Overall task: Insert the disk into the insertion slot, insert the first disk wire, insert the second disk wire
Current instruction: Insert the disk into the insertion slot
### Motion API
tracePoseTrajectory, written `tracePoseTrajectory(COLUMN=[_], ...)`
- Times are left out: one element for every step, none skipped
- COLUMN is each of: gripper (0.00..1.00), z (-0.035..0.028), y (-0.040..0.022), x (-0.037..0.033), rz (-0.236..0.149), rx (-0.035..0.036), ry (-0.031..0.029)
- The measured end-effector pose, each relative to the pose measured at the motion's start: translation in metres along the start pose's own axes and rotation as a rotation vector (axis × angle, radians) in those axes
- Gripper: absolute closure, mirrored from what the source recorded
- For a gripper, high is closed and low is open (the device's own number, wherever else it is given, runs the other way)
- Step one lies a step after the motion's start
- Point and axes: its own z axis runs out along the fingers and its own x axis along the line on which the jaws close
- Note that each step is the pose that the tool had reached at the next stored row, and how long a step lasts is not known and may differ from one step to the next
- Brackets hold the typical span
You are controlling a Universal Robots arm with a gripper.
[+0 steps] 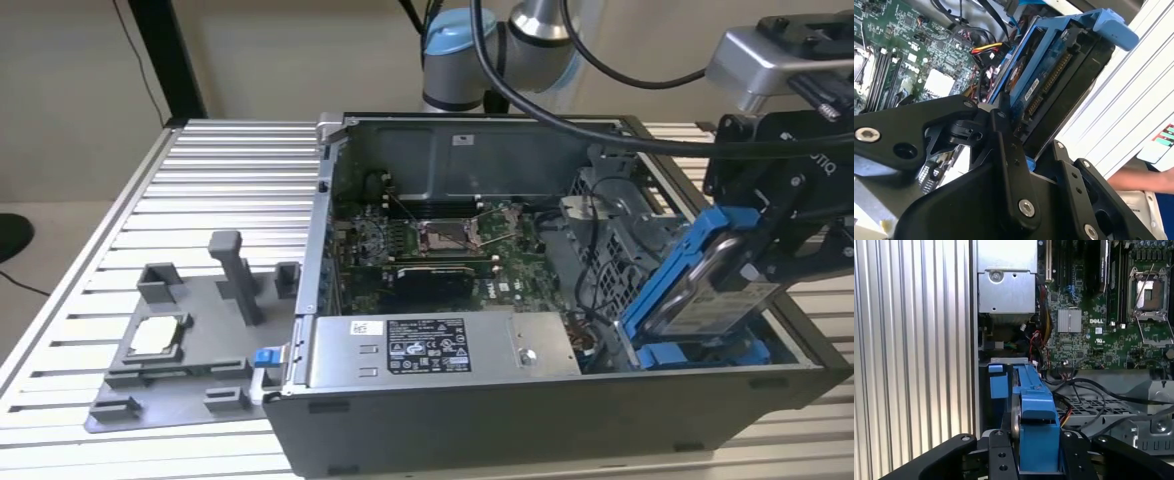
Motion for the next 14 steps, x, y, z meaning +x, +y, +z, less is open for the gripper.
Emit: tracePoseTrajectory(gripper=[1.00,1.00,1.00,1.00,1.00,1.00,1.00,1.00,1.00,1.00,1.00,1.00,1.00,1.00], z=[0.0002,0.0002,0.0002,0.0003,0.0004,0.0004,0.0004,0.0005,0.0005,0.0005,0.0005,0.0006,0.0006,0.0006], y=[0.0000,0.0000,0.0000,0.0000,0.0000,0.0000,0.0000,0.0000,0.0000,0.0000,0.0000,0.0000,0.0000,0.0000], x=[0.0000,0.0000,0.0000,0.0000,0.0000,0.0000,0.0000,0.0000,0.0000,0.0000,0.0000,0.0000,0.0000,0.0000], rz=[0.000,0.000,0.000,0.000,0.000,0.000,0.000,0.000,0.000,0.000,0.000,0.000,0.000,0.000], rx=[0.0001,0.0000,0.0001,0.0001,0.0000,0.0000,0.0000,0.0001,0.0000,0.0000,0.0000,0.0000,0.0000,0.0001], ry=[0.0001,0.0000,0.0001,0.0000,0.0000,-0.0001,0.0000,0.0000,0.0000,0.0000,0.0000,0.0000,0.0000,-0.0001])
